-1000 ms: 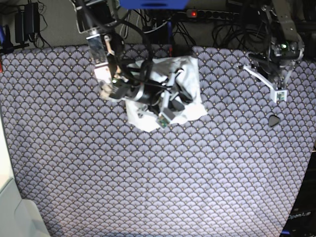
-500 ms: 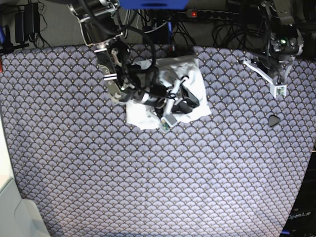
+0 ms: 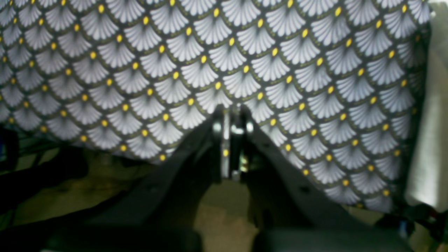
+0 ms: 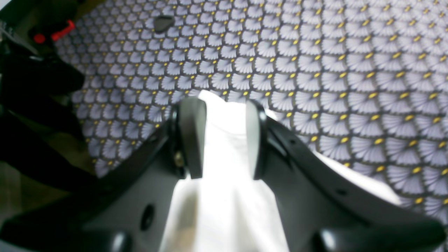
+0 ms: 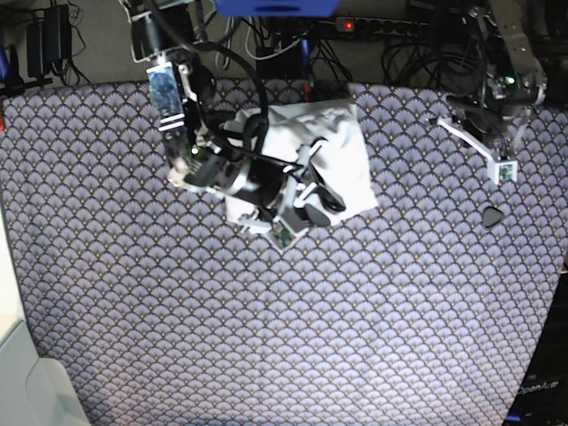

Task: Fold the T-shirt properly
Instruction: 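Press and tuck the folded bundle with the right gripper, then grasp the bundle edges with both grippers and gather them together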

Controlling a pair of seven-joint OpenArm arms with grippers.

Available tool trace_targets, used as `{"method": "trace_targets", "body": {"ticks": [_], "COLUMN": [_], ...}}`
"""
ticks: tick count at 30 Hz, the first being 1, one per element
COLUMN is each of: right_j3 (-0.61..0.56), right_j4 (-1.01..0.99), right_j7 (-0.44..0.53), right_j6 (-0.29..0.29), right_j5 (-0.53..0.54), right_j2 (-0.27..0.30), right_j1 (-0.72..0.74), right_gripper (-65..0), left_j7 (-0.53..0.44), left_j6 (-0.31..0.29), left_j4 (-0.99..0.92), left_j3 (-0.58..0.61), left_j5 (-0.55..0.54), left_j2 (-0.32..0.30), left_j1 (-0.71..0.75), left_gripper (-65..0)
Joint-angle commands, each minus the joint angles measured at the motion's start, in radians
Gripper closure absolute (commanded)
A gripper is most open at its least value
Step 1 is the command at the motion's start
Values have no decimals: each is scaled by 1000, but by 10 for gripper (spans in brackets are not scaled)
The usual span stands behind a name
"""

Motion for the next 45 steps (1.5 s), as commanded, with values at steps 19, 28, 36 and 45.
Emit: {"method": "trace_targets", "body": {"ticks": [19, 28, 36, 45], "right_j3": [9, 29, 28, 29], "right_j4": [184, 182, 181, 179], "right_j7": [-5, -5, -5, -5], "right_j6": [12, 12, 12, 12], "right_j5": [20, 20, 20, 20], "right_j2": [175, 184, 198, 227], "right_j1": [-58, -68, -71, -66], "right_gripper": [-190, -190, -190, -190], "left_j7": [-48, -65, -187, -189], "left_j6": [-105, -113, -105, -105], "left_j4": [-46, -229, -329, -432], "left_j3": [-19, 57, 225, 228], "left_j5": [-468, -469, -469, -469], "left_j2": [15, 90, 93, 133], "left_j1": [-79, -131, -133, -160], "left_gripper": [-572, -572, -572, -572]}}
